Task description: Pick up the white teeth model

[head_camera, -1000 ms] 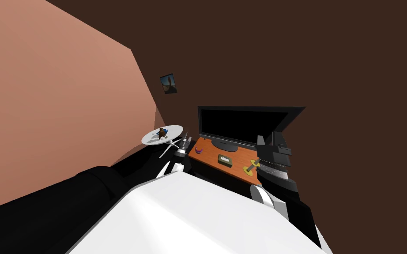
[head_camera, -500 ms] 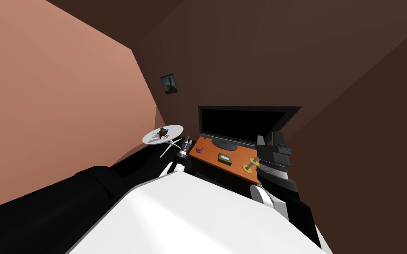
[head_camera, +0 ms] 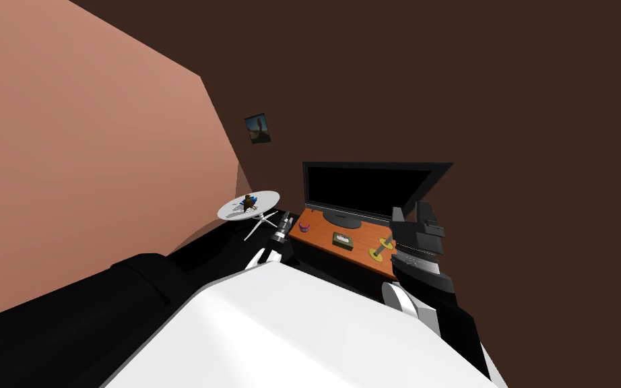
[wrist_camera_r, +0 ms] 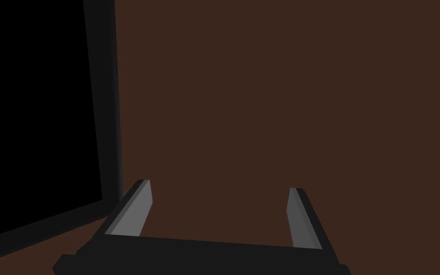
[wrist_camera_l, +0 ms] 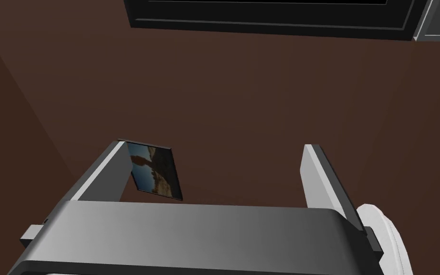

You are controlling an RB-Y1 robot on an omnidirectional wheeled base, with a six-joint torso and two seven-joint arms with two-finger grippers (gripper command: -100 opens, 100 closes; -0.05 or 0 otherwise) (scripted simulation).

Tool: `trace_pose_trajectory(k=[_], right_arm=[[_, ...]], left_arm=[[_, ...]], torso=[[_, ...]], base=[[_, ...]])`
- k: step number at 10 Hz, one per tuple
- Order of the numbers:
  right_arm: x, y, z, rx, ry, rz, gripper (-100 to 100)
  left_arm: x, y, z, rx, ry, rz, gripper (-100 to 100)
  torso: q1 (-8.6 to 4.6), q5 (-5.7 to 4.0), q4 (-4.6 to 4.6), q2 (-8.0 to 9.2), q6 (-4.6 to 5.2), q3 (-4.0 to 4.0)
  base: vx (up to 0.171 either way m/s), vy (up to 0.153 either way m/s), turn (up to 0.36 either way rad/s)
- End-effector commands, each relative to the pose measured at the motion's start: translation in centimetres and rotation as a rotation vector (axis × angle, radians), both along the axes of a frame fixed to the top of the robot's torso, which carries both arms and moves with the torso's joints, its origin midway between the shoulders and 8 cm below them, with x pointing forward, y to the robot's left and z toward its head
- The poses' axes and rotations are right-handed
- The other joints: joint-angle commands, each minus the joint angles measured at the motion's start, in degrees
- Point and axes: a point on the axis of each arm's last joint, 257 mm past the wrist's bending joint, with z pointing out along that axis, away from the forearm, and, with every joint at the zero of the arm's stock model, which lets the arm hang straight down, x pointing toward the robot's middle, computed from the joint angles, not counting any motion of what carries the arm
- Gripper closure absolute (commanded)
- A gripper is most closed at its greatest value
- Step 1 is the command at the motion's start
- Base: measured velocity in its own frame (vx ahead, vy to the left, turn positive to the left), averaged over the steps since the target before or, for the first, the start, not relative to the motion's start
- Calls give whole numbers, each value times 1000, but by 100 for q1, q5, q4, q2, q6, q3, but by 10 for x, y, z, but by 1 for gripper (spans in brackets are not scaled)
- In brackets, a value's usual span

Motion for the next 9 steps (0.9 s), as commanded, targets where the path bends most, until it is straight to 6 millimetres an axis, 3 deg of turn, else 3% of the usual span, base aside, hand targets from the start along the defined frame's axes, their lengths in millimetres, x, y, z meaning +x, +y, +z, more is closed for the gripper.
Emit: trace_pose_trajectory(k=[1,8,9], right_arm=[[0,0,0,0,0,0,0],[0,0,0,0,0,0,0],[0,0,0,0,0,0,0]], left_arm=[[3,2,-16,1,27,3,-100],[7,15,-87,-6,168,23,-100],[7,19,-106,-11,206,30,-100]], torso=[[0,0,0,0,0,0],[1,0,-2,-9,1,-5],[0,0,-2,-11,0,-6]], base=[[-24,14,-27],[-14,13,-27],[-5,17,-61]])
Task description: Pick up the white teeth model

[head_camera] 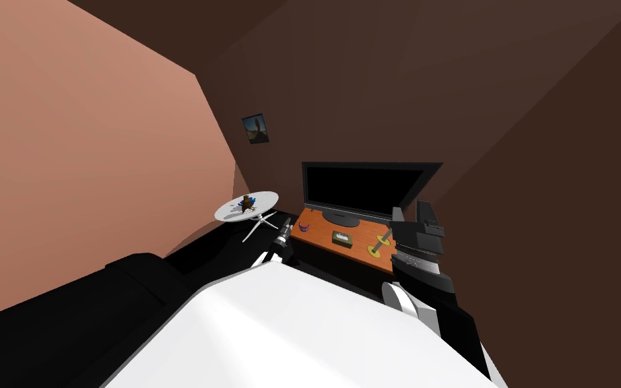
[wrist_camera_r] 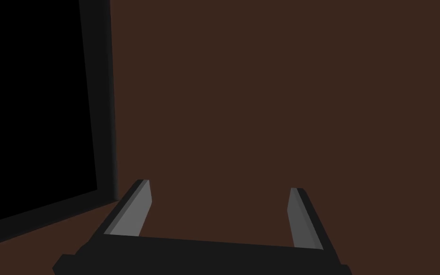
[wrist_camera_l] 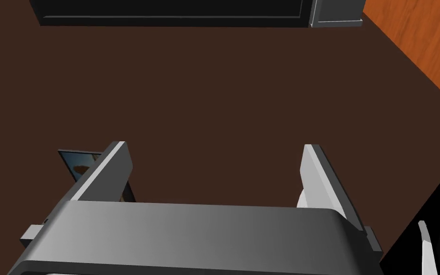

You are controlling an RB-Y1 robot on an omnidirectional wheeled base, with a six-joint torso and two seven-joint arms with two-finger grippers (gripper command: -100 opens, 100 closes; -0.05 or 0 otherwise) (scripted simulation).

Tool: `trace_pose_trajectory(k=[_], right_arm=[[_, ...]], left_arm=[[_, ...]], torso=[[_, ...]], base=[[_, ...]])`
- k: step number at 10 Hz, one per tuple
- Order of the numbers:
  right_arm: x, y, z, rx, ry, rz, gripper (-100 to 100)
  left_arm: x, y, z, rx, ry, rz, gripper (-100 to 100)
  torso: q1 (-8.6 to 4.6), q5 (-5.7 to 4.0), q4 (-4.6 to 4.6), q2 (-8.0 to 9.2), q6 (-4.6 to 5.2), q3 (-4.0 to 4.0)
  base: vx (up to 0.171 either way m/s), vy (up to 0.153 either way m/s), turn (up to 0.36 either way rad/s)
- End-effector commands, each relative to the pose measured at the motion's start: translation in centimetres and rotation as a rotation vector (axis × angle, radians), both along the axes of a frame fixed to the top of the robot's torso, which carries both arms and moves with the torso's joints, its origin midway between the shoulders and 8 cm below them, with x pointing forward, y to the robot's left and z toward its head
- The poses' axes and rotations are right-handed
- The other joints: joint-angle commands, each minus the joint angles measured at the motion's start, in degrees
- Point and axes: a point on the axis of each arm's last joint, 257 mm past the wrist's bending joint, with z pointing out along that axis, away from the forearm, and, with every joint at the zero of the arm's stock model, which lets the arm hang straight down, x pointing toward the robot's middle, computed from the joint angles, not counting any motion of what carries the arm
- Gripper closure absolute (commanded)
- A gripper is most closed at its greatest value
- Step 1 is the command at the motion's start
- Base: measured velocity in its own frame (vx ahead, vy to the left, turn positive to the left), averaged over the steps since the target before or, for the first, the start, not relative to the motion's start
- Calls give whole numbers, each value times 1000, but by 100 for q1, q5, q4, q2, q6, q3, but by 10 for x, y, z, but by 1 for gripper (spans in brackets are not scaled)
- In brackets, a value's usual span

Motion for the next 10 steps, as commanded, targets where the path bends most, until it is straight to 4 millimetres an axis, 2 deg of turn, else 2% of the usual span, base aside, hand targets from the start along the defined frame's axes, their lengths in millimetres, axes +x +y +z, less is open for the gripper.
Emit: trace_pose_trajectory(k=[1,5,10], right_arm=[[0,0,0,0,0,0,0],[0,0,0,0,0,0,0],[0,0,0,0,0,0,0]], left_arm=[[3,6,-15,-7,31,6,-100],[-3,15,-62,-24,131,27,-100],[-6,23,-104,-57,222,53,-100]], torso=[[0,0,0,0,0,0],[6,1,-1,-8,0,-4],[1,0,-2,-9,-1,-5]], base=[[-3,23,-78],[8,26,-56],[17,22,-58]])
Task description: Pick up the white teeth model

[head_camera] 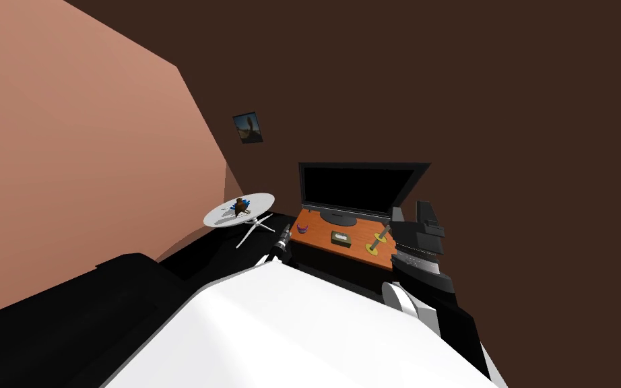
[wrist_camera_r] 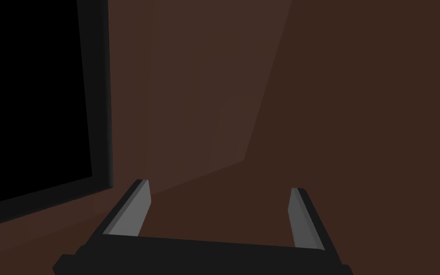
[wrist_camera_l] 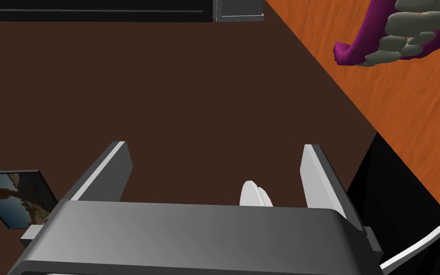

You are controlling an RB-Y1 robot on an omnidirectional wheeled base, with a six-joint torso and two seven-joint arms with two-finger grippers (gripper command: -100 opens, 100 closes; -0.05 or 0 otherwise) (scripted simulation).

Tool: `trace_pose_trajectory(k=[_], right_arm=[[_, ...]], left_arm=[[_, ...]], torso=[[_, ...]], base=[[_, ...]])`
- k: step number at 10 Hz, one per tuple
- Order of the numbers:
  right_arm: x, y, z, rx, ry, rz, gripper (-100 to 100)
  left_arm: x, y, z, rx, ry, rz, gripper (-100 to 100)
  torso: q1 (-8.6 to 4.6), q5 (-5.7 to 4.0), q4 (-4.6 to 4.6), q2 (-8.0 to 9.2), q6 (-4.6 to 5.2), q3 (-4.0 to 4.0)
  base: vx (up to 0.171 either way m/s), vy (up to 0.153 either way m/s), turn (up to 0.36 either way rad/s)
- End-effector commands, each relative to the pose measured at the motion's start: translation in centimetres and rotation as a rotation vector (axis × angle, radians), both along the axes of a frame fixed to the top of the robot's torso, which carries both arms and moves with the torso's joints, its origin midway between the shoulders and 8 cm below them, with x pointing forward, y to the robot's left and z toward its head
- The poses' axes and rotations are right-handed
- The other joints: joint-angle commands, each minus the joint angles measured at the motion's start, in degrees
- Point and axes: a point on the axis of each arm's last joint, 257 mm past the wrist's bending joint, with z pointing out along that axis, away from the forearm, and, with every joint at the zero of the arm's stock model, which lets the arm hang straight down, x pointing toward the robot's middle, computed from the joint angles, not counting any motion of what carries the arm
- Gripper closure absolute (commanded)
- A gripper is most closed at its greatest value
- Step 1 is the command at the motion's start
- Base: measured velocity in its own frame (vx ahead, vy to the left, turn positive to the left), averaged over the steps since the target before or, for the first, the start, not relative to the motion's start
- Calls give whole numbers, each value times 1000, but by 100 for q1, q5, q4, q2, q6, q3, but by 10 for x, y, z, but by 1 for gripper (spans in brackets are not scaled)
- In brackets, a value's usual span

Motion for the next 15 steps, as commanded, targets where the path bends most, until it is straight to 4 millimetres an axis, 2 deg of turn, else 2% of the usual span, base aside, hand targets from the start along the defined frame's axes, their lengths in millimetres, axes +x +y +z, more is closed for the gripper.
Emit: trace_pose_trajectory(k=[1,3,6,9,10,15], right_arm=[[0,0,0,0,0,0,0],[0,0,0,0,0,0,0],[0,0,0,0,0,0,0],[0,0,0,0,0,0,0],[0,0,0,0,0,0,0],[0,0,0,0,0,0,0]], left_arm=[[-3,1,-10,-6,21,6,-100],[-4,3,-31,-32,68,23,-100],[-9,5,-48,-46,107,36,-100],[-16,4,-79,-92,180,65,-100],[-16,4,-79,-92,180,65,-100],[-25,-17,-115,-183,266,100,-100]], torso=[[0,0,0,0,0,0],[0,0,0,1,0,0],[0,0,-1,-3,0,-2],[5,1,-2,-10,0,-6],[8,2,-3,-13,0,-8],[3,1,-3,-14,-2,-8]], base=[[25,21,-40],[30,30,-95],[31,27,-58],[52,43,-113],[41,41,-31],[51,40,-92]])
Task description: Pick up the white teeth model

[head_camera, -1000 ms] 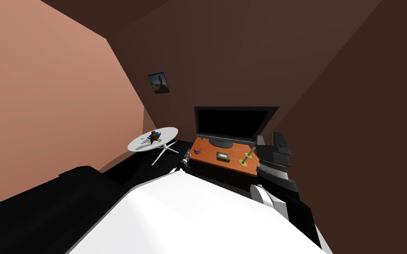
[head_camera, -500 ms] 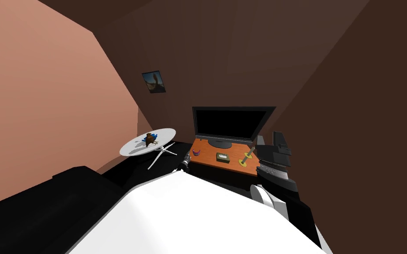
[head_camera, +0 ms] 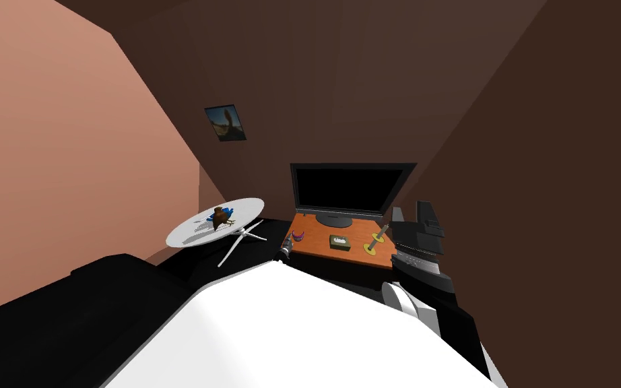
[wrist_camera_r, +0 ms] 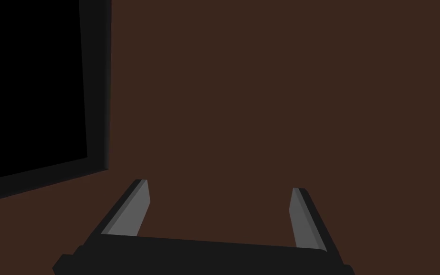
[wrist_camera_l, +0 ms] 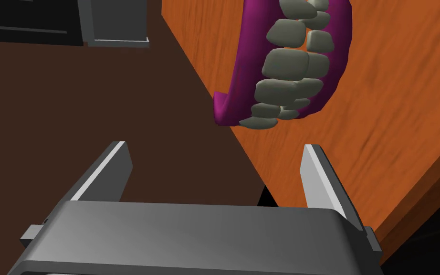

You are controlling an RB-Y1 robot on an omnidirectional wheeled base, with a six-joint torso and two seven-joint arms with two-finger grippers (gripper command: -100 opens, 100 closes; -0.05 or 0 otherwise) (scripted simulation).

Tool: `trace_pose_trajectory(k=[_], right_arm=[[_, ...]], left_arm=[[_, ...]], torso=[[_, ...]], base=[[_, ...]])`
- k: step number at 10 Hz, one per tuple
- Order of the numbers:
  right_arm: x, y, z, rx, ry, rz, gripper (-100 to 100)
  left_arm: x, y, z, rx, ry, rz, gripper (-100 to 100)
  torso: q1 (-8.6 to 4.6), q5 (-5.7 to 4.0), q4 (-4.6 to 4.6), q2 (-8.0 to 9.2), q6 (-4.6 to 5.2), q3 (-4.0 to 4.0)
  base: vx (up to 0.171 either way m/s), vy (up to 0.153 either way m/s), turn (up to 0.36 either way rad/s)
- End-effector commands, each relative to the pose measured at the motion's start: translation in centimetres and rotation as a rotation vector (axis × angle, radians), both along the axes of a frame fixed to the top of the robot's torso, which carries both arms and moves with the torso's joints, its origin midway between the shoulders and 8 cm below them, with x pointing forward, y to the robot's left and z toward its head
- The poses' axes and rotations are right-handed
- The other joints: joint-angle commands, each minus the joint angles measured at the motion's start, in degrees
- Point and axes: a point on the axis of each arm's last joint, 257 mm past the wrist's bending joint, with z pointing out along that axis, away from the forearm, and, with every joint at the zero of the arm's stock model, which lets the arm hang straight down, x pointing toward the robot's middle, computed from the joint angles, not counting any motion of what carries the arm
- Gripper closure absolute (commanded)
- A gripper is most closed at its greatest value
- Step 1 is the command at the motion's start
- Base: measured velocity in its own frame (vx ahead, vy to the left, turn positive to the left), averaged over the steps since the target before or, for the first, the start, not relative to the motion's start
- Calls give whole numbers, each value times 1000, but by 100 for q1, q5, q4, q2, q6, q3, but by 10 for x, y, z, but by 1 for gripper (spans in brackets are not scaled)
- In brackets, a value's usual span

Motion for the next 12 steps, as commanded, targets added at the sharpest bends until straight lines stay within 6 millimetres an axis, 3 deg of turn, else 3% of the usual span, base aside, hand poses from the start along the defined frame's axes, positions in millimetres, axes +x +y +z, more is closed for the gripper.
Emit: trace_pose_trajectory(k=[1,4,5,6,7,8,10,11,12], right_arm=[[0,0,0,0,0,0,0],[0,0,0,0,0,0,0],[0,0,0,0,0,0,0],[0,0,0,0,0,0,0],[0,0,0,0,0,0,0],[0,0,0,0,0,0,0],[0,0,0,0,0,0,0],[0,0,0,0,0,0,0],[0,0,0,0,0,0,0]], left_arm=[[-2,-10,-9,-33,21,11,-100],[-5,-48,-22,-117,47,25,-100],[-5,-41,-19,-102,40,24,-100],[-5,-43,-20,-104,43,24,0],[-6,-28,-22,-103,44,51,-100],[-5,-13,-22,-102,37,79,-100],[-7,-13,-24,-102,45,80,-100],[-9,2,-26,-102,45,108,-100],[-9,2,-26,-102,45,108,-100]], torso=[[0,0,0,0,0,0],[-7,0,1,12,-1,5],[-15,-3,4,22,-2,12],[-16,-4,5,23,-2,13],[-16,-4,5,24,-2,13],[-13,-4,6,33,1,18],[-17,-4,9,40,-1,23],[-19,-4,6,29,-2,17],[-22,-5,6,28,1,16]], base=[[51,36,-73],[23,25,-72],[0,0,0],[0,0,0],[-31,9,-145],[-68,9,-334],[-22,-10,-72],[-8,-21,-162],[-20,-6,-108]])
